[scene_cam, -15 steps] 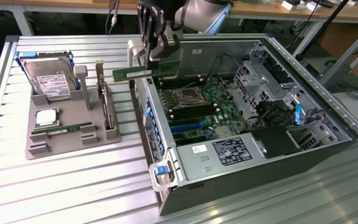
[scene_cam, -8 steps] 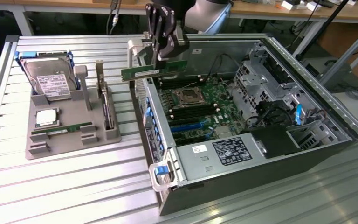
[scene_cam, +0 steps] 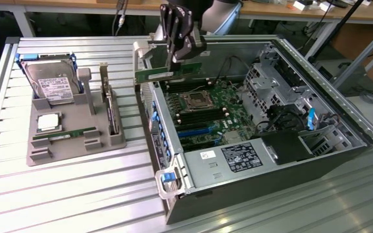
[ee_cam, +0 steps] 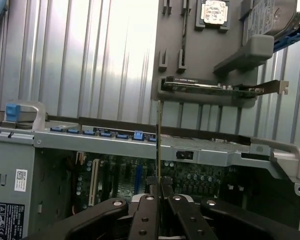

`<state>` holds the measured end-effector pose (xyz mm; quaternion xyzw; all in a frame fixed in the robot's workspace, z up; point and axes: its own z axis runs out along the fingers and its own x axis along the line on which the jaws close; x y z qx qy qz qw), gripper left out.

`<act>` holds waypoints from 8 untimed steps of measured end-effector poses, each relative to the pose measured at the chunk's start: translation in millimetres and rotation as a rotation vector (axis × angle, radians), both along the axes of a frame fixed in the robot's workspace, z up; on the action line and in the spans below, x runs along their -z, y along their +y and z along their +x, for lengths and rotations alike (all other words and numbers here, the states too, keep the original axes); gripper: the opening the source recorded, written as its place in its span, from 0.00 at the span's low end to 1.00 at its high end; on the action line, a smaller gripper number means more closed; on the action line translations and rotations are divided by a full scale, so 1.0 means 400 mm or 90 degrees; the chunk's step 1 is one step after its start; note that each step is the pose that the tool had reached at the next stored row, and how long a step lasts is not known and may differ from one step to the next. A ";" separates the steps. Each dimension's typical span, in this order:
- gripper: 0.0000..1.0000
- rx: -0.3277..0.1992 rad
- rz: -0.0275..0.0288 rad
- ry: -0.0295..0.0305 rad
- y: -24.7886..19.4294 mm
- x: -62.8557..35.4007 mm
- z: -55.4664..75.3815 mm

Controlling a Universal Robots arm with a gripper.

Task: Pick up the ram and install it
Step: 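Pick up the ram and move it above insertion slot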

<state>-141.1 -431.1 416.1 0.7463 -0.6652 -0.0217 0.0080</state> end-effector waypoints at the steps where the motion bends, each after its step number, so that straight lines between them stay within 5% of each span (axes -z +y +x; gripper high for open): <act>1: 0.13 0.000 0.0000 0.0000 0.000 0.000 0.004; 8: 0.13 0.000 -0.0001 0.0000 0.000 0.000 0.024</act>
